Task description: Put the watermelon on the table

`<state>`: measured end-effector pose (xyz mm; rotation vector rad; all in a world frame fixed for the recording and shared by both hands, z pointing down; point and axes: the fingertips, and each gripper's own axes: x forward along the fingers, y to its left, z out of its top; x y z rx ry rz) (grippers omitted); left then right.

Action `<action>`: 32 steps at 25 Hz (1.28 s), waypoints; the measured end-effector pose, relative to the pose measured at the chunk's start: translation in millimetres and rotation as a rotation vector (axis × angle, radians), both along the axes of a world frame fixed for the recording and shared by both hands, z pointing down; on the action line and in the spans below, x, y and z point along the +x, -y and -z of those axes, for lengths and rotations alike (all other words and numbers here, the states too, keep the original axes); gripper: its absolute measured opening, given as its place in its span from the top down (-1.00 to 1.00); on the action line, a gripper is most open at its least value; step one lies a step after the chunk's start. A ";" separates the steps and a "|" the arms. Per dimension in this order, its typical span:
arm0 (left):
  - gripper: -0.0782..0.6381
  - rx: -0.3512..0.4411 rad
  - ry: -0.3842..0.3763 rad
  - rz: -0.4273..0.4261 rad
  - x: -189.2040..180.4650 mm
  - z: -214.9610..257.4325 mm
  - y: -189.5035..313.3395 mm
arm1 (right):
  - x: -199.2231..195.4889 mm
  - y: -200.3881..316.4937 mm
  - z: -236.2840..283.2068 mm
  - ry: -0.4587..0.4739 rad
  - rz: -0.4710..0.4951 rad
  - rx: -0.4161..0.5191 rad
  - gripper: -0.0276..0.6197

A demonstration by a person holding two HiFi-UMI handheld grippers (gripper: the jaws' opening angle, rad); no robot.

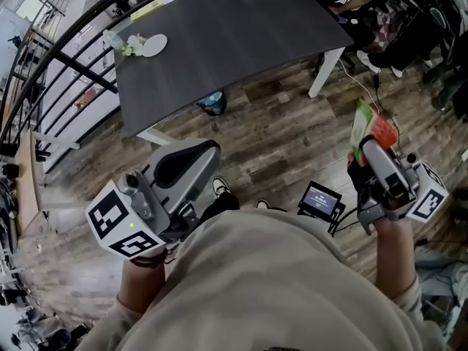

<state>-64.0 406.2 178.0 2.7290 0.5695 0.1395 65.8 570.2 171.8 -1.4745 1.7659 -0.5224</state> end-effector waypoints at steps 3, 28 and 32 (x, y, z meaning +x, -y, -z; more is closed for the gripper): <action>0.77 -0.003 -0.003 -0.016 10.3 -0.7 11.5 | 5.8 -0.3 -1.0 -0.007 -0.023 -0.012 0.35; 0.77 -0.053 -0.051 -0.099 17.0 -22.7 160.6 | -1.6 148.6 6.5 -0.065 -0.088 -0.035 0.35; 0.77 -0.087 -0.037 -0.076 -2.0 -20.1 213.7 | -15.0 206.2 19.9 -0.071 -0.058 -0.059 0.35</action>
